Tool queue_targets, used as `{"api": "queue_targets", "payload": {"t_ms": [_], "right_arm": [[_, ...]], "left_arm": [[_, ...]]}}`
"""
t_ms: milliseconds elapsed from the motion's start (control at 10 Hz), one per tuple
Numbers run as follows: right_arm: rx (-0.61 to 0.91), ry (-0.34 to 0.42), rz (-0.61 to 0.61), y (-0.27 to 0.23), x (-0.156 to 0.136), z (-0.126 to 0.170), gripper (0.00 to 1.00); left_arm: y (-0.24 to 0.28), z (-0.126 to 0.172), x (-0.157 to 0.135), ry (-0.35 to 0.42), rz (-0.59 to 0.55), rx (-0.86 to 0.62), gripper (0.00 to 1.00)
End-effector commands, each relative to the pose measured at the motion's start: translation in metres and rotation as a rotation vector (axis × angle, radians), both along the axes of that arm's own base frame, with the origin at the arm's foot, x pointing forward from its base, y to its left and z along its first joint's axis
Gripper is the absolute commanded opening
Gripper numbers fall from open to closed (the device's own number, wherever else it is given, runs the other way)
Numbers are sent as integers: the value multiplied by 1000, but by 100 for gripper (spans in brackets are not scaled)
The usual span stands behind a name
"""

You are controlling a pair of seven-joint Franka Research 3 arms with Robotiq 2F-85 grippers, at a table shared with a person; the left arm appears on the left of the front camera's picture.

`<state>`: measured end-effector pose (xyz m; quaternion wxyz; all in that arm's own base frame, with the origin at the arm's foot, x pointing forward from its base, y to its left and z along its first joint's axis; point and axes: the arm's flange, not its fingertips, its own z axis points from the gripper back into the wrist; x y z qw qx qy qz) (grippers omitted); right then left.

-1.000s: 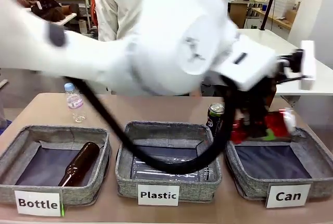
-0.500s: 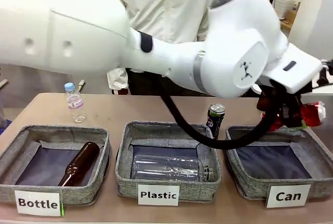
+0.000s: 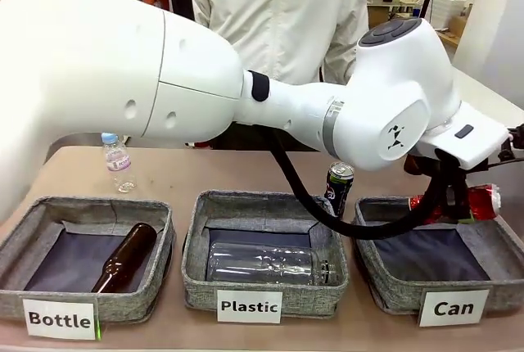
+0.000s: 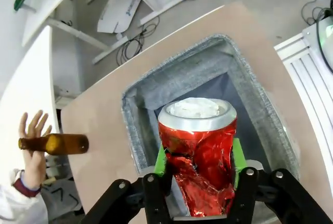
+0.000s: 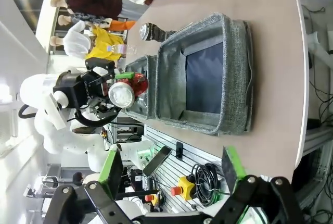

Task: Sort the can waste into the basket.
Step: Pick up the can waste from the table and place it in the right Fabric basket.

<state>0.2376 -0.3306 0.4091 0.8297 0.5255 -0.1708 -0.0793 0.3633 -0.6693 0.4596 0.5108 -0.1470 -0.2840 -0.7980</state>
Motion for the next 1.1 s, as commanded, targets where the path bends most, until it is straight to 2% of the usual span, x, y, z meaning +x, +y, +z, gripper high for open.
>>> {"api": "queue_targets", "payload": {"t_ms": [0, 500, 700, 800, 900, 1000], "right_arm": [[6, 9, -2, 2, -3, 5, 100], [6, 9, -2, 2, -3, 5, 100], [0, 0, 0, 0, 0, 0, 100], [-21, -17, -2, 22, 16, 3, 100], [-53, -28, -38, 50, 36, 8, 100], [5, -87, 1, 83, 55, 18, 100]], "left_arm": [[-9, 15, -1, 4, 8, 0, 100], [17, 32, -8, 26, 35, -44, 100], [73, 73, -24, 47, 52, 6, 100], [112, 96, -29, 48, 113, 21, 100], [157, 116, -35, 99, 131, 12, 100], [212, 131, -44, 127, 202, 9, 100]]}}
